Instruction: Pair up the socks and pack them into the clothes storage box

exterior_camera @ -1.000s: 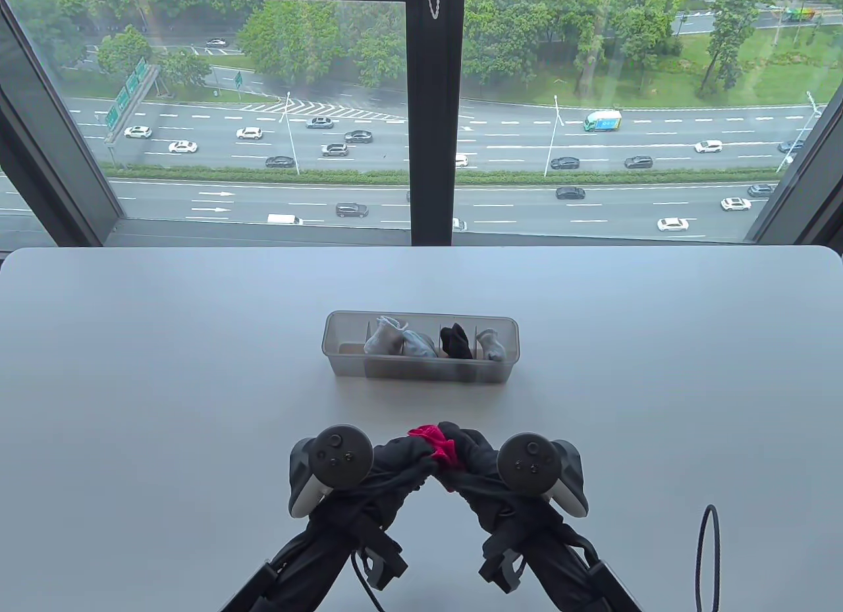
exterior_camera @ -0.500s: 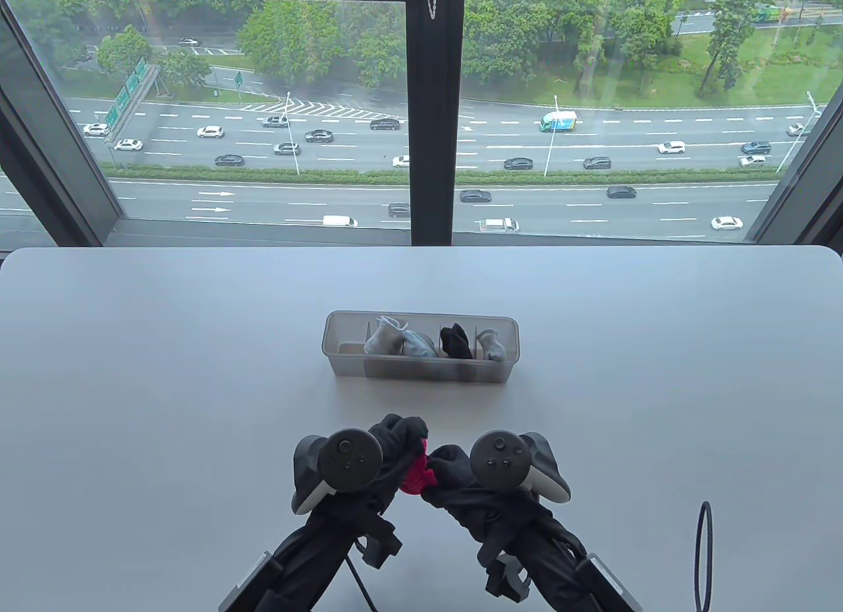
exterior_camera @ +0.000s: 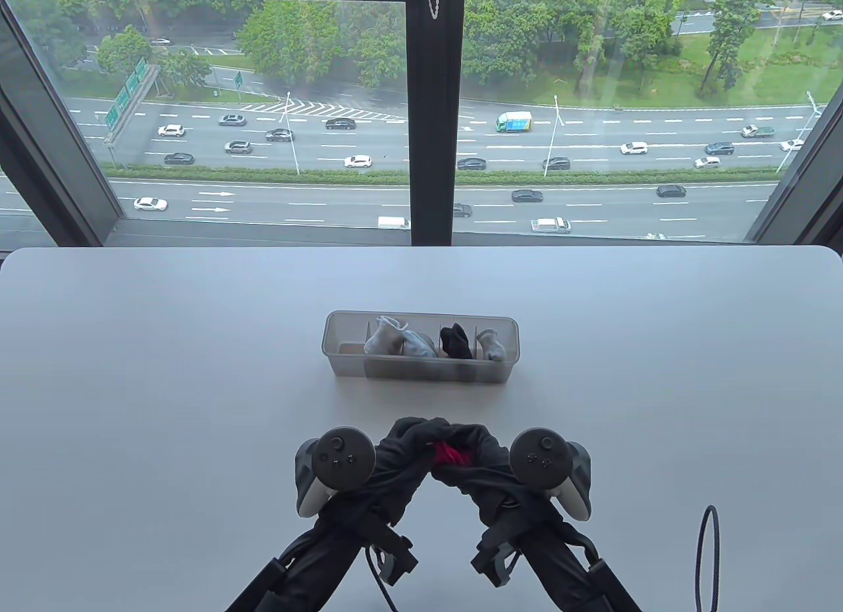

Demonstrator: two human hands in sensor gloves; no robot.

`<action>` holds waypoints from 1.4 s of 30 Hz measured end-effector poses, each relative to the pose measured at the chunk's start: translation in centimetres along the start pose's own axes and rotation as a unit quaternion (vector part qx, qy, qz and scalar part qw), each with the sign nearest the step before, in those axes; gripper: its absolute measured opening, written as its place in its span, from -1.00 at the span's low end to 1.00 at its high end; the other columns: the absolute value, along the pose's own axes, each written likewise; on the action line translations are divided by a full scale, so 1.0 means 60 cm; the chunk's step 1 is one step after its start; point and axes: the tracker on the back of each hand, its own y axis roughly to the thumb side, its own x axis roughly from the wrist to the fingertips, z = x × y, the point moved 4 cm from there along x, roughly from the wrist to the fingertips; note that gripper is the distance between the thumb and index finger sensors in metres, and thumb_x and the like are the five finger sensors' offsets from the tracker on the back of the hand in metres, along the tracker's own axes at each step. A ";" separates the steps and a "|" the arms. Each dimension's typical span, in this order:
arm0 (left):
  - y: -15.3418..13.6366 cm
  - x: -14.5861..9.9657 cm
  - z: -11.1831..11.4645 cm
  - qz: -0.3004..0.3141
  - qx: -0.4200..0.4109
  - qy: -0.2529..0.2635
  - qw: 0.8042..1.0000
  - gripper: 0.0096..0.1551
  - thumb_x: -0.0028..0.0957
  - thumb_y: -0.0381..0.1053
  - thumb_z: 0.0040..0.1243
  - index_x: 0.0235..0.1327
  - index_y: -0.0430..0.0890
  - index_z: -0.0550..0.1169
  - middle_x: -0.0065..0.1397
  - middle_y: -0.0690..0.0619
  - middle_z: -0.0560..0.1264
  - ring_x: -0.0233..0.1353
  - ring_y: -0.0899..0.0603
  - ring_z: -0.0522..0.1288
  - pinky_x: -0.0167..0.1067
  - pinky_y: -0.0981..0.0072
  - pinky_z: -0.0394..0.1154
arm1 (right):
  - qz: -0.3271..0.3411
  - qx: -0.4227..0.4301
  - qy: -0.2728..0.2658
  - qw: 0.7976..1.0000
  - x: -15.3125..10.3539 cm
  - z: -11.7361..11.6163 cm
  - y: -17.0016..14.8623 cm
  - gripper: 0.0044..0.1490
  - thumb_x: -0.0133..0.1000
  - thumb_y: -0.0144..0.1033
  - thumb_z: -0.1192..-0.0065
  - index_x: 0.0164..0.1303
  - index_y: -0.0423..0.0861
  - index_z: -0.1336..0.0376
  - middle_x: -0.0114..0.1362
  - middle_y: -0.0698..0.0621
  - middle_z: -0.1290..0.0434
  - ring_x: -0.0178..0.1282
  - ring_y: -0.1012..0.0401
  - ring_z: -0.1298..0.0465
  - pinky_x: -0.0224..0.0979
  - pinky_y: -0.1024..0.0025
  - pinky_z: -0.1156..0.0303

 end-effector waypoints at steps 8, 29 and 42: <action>-0.004 0.009 0.021 -0.047 0.127 -0.065 0.989 -0.25 0.22 -0.07 0.07 0.59 -0.36 0.18 0.42 -0.40 0.42 0.19 -0.32 0.62 0.14 -0.17 0.60 | 0.013 0.051 -0.001 0.999 -0.006 0.001 -0.003 -0.18 0.32 -0.08 0.08 0.70 -0.21 0.12 0.54 -0.41 -0.26 0.14 0.06 -0.58 0.17 0.37 -0.62; -0.011 0.006 0.052 -0.018 -0.067 -0.188 0.980 -0.25 0.15 -0.06 0.12 0.59 -0.26 0.25 0.62 -0.32 0.20 0.51 -0.39 0.36 0.37 -0.40 0.34 | 0.025 -0.066 -0.066 0.995 -0.009 0.013 -0.002 -0.49 0.34 -0.31 0.08 0.48 -0.17 -0.09 0.37 -0.13 -0.45 0.33 0.04 -0.57 0.37 0.18 -0.56; 0.003 0.001 0.019 -0.022 0.151 -0.015 0.988 -0.22 0.15 -0.05 0.13 0.52 -0.25 0.09 0.44 -0.30 0.29 0.31 -0.35 0.43 0.36 -0.34 0.33 | 0.025 0.045 -0.005 0.999 -0.010 -0.023 0.016 -0.44 0.38 -0.28 0.04 0.53 -0.22 -0.03 0.34 -0.05 -0.42 0.42 0.04 -0.46 0.57 -0.04 -0.34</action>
